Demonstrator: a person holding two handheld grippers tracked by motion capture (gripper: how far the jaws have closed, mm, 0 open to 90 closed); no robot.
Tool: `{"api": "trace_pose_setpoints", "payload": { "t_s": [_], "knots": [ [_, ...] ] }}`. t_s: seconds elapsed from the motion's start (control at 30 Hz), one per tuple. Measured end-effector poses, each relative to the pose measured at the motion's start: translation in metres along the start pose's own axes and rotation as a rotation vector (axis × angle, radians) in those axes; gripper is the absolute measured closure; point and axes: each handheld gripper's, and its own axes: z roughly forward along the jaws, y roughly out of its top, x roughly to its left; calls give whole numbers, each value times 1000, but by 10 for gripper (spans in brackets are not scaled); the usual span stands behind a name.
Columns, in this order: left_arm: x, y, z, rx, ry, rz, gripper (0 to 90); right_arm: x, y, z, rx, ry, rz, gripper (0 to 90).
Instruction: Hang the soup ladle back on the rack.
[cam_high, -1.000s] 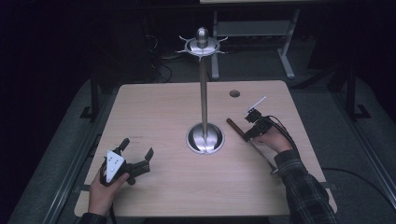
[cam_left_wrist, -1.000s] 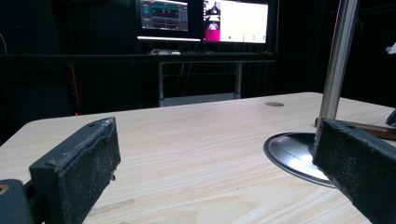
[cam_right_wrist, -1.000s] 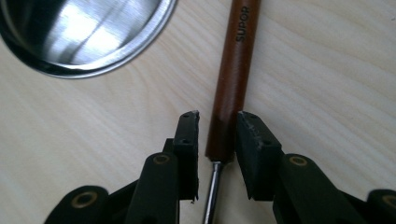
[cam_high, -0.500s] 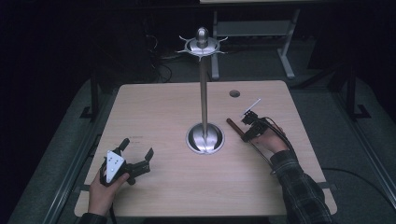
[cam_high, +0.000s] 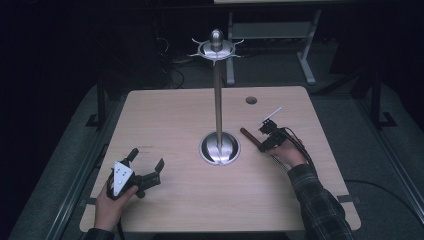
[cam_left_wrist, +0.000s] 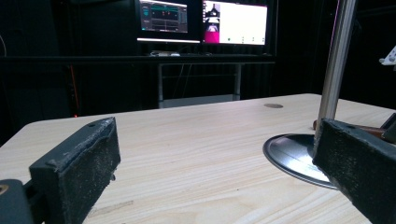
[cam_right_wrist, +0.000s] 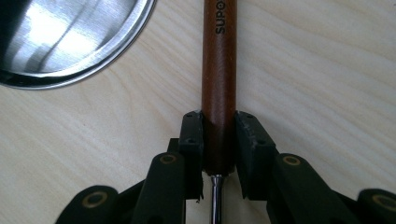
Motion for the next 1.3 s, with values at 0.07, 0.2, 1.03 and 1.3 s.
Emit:
{"api": "trace_pose_setpoints", "payload": {
  "t_s": [0.07,0.2,1.03,1.3],
  "knots": [
    [0,0,0,3,0,-1,3,-1,-2,-2,-8,3,2,733],
    [0,0,0,4,-1,-2,2,-1,-3,-11,-47,2,14,733],
    [-1,0,-1,-5,0,7,2,6,-26,-90,-348,0,-12,736],
    [-1,0,-1,-10,-5,15,3,8,-34,-106,-446,26,-9,736]
  ]
}}
